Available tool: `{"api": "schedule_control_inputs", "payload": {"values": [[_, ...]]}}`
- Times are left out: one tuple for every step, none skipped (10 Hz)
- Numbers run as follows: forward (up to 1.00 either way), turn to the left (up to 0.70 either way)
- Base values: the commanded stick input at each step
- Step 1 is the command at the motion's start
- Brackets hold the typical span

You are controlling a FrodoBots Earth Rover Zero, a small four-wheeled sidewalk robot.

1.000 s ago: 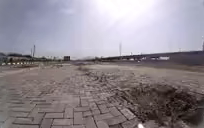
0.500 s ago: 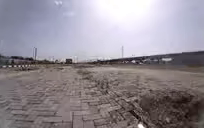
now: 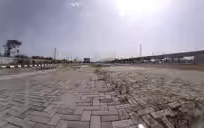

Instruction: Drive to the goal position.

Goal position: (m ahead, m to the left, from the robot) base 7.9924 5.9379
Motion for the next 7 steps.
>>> {"api": "schedule_control_inputs", "payload": {"values": [[1.0, 0.0], [1.0, 0.0], [1.0, 0.0], [1.0, 0.0], [1.0, 0.0], [1.0, 0.0], [1.0, 0.0]]}}
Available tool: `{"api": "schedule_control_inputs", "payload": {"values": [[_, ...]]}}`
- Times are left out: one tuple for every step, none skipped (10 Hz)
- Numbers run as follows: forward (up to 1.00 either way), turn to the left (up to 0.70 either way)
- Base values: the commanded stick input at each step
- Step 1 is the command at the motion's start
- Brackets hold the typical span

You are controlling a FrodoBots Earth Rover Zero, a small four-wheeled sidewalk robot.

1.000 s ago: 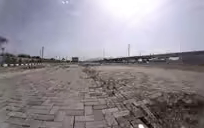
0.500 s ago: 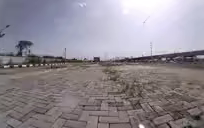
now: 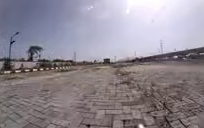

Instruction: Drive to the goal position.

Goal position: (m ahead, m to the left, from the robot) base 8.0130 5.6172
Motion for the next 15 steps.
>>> {"api": "schedule_control_inputs", "payload": {"values": [[1.0, 0.0], [1.0, 0.0], [1.0, -0.01], [1.0, -0.05], [1.0, -0.1], [1.0, -0.19], [1.0, -0.4], [1.0, -0.4], [1.0, -0.4], [1.0, -0.4], [1.0, -0.4], [1.0, -0.4], [1.0, -0.4], [1.0, -0.4], [1.0, -0.4]]}}
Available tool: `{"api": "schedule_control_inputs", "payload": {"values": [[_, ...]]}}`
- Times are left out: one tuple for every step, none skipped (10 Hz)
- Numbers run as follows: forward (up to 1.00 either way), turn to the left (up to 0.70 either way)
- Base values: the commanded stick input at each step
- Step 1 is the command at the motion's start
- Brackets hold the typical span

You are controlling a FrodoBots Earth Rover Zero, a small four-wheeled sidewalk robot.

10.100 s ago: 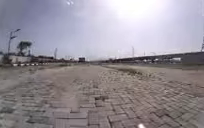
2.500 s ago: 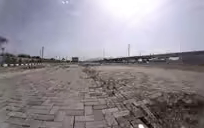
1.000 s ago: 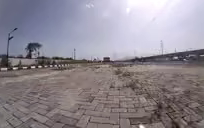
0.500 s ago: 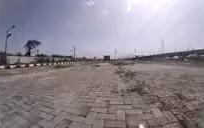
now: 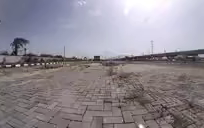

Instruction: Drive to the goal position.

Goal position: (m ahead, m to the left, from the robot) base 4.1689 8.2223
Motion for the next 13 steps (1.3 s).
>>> {"api": "schedule_control_inputs", "payload": {"values": [[1.0, -0.4], [1.0, -0.4], [1.0, -0.4], [1.0, -0.4], [1.0, -0.4], [1.0, -0.4], [1.0, -0.4], [1.0, -0.4], [1.0, -0.28], [1.0, 0.0], [1.0, 0.0], [1.0, 0.0], [1.0, 0.0]]}}
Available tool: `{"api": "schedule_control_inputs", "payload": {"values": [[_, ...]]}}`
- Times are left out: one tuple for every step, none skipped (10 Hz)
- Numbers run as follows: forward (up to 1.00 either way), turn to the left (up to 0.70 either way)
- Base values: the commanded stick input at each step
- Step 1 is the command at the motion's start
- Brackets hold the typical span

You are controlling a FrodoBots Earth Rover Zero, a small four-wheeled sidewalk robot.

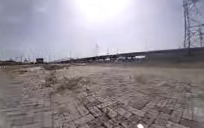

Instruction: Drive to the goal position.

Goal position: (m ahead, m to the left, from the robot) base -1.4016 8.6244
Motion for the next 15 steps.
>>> {"api": "schedule_control_inputs", "payload": {"values": [[1.0, 0.0], [1.0, 0.0], [1.0, 0.0], [1.0, 0.0], [1.0, 0.0], [1.0, 0.0], [1.0, 0.0], [1.0, 0.0], [1.0, 0.0], [1.0, 0.01], [1.0, 0.03], [1.0, 0.35], [1.0, 0.39], [1.0, 0.4], [1.0, 0.4]]}}
